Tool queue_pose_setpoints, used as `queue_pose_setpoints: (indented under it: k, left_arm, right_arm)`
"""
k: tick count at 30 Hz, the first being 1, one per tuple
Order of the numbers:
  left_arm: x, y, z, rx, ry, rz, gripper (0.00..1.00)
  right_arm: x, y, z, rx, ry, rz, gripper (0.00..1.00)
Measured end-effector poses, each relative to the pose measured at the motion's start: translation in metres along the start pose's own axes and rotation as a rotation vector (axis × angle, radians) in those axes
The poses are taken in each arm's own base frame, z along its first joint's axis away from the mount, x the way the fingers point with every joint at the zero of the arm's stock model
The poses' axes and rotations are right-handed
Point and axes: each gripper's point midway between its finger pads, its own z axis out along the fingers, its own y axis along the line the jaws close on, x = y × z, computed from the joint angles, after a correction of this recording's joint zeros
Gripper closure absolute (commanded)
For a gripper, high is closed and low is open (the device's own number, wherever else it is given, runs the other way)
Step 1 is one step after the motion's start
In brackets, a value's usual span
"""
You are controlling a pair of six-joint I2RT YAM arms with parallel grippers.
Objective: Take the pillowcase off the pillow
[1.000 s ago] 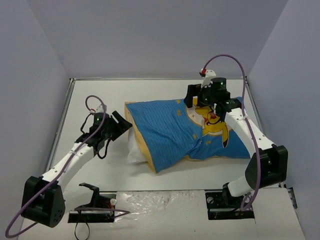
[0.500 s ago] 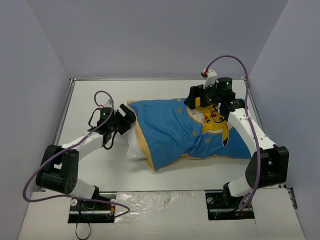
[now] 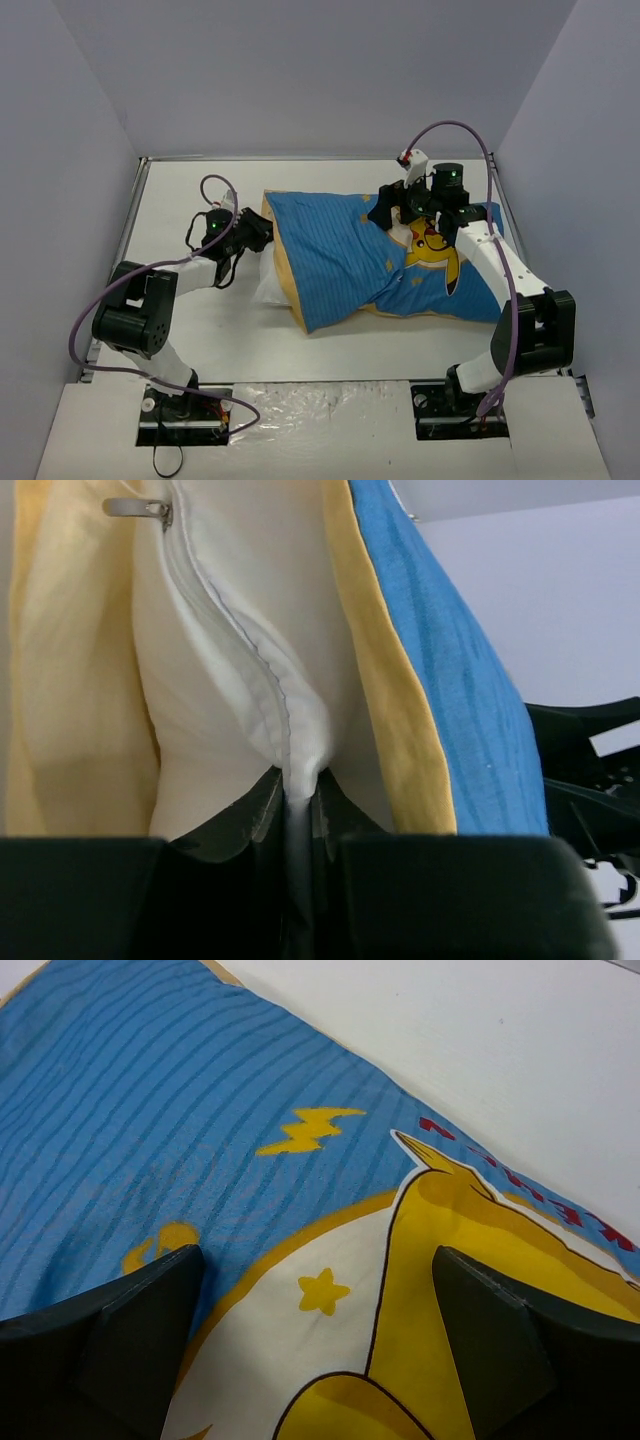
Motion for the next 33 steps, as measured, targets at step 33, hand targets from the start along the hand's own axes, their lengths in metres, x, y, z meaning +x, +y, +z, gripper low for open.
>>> queue_pose_setpoints:
  k: [33]
  left_arm:
    - [0.073,-0.159,-0.159,0.473,0.081,0.990,0.98]
  right_arm:
    - [-0.102,0.090,-0.101,-0.348,-0.317,-0.339,0.05]
